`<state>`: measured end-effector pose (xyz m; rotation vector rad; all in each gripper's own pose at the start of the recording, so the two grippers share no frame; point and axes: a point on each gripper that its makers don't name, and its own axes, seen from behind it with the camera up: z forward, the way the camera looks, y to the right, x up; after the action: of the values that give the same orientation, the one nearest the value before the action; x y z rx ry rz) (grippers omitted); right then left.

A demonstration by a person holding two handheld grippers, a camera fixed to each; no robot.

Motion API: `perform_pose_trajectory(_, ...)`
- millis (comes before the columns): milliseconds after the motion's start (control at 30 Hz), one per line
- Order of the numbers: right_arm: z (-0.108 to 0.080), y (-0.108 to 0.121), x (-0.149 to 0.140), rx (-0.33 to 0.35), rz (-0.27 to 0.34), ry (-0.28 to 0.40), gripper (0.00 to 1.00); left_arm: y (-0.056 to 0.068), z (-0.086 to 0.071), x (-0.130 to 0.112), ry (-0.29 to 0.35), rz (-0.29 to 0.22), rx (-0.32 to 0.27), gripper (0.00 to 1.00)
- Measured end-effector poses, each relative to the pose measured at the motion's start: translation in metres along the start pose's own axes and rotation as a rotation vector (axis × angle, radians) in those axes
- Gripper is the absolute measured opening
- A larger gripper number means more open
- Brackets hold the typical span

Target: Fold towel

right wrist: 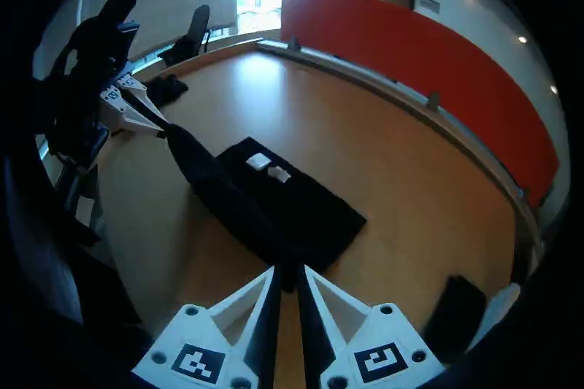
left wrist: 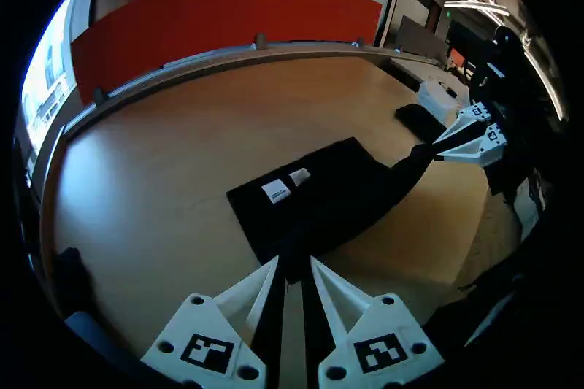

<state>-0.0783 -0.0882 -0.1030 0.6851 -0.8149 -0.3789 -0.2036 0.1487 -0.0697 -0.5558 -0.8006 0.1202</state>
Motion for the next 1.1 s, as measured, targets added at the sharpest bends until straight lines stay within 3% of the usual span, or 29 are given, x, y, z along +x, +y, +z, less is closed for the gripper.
perform_pose_trajectory(367, 0.032, 0.027, 0.005, -0.001, 0.036, -0.018, 0.14, -0.023, 0.04, 0.012, -0.022, 0.034, 0.02, 0.14)
perform_pose_trajectory(767, 0.054, 0.037, -0.007, 0.018, 0.043, -0.063, 0.15, -0.027, 0.065, 0.0, -0.059, 0.031, 0.022, 0.15)
perform_pose_trajectory(1100, 0.076, 0.045, -0.01, 0.008, 0.065, -0.071, 0.15, -0.041, 0.088, -0.003, -0.075, 0.043, 0.068, 0.17)
